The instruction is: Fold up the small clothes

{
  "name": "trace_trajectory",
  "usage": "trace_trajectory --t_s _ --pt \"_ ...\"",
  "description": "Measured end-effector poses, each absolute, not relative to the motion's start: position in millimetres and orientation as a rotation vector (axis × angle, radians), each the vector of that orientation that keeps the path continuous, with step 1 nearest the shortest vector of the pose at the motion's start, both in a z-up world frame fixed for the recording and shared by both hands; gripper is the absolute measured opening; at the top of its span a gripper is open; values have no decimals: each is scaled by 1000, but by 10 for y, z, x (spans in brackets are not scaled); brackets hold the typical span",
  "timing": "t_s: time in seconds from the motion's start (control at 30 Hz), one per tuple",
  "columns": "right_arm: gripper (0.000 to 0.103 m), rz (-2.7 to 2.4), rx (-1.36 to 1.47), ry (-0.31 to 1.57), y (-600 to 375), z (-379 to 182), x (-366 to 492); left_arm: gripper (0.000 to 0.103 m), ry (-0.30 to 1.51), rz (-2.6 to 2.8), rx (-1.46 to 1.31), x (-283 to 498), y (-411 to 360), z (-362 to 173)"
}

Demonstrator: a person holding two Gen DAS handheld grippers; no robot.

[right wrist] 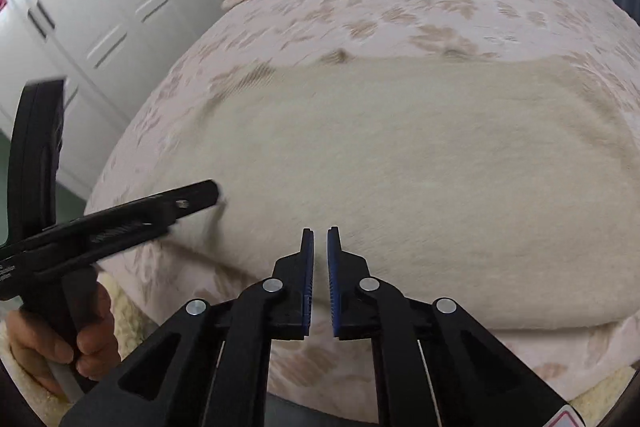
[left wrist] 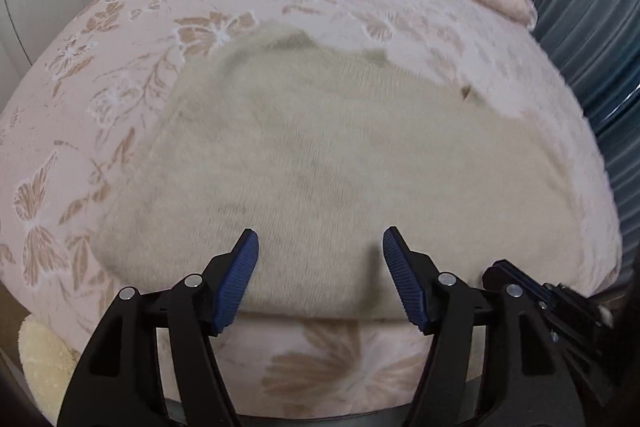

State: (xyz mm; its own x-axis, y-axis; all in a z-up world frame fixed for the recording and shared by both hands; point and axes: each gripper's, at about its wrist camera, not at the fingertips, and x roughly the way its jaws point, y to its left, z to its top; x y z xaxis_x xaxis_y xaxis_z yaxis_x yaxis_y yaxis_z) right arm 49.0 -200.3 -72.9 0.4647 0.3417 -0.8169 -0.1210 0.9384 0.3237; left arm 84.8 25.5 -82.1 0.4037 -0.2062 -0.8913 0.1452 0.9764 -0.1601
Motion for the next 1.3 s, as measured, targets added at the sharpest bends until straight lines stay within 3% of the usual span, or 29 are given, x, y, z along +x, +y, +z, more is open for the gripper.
trace_trajectory --t_s 0.1,0.27,0.43,0.53,0.57,0.6,0.83,0.93,1.0,1.3 --pt "0 199 175 1089 -2061 -947 446 64 1170 -159 -45 797 395 -1014" --pt "0 36 466 1115 -3122 -1187 162 63 1186 -108 -71 720 754 -1088" --pt "3 -25 545 1111 -3362 -1088 -91 67 1220 -65 -136 595 861 -1130" --pt "30 -45 625 1070 -3458 -998 -201 67 1239 -78 -190 536 870 -1088" --pt "48 -57 642 1061 -3510 -986 -224 67 1240 -79 -194 515 876 -1073" --pt "55 -70 661 1053 -3571 -980 -253 67 1237 -79 -198 495 882 -1056" --pt "58 -141 883 1035 -3930 -1129 -390 72 1215 -67 -232 448 950 -982" --pt "64 -146 881 1037 -3935 -1157 -374 81 1203 -65 -279 461 997 -975" --pt "70 -152 895 1038 -3948 -1195 -328 92 1184 -76 -367 493 1086 -975" --pt "80 -220 1109 964 -4200 -1329 -87 96 1180 50 -949 830 1691 -1311"
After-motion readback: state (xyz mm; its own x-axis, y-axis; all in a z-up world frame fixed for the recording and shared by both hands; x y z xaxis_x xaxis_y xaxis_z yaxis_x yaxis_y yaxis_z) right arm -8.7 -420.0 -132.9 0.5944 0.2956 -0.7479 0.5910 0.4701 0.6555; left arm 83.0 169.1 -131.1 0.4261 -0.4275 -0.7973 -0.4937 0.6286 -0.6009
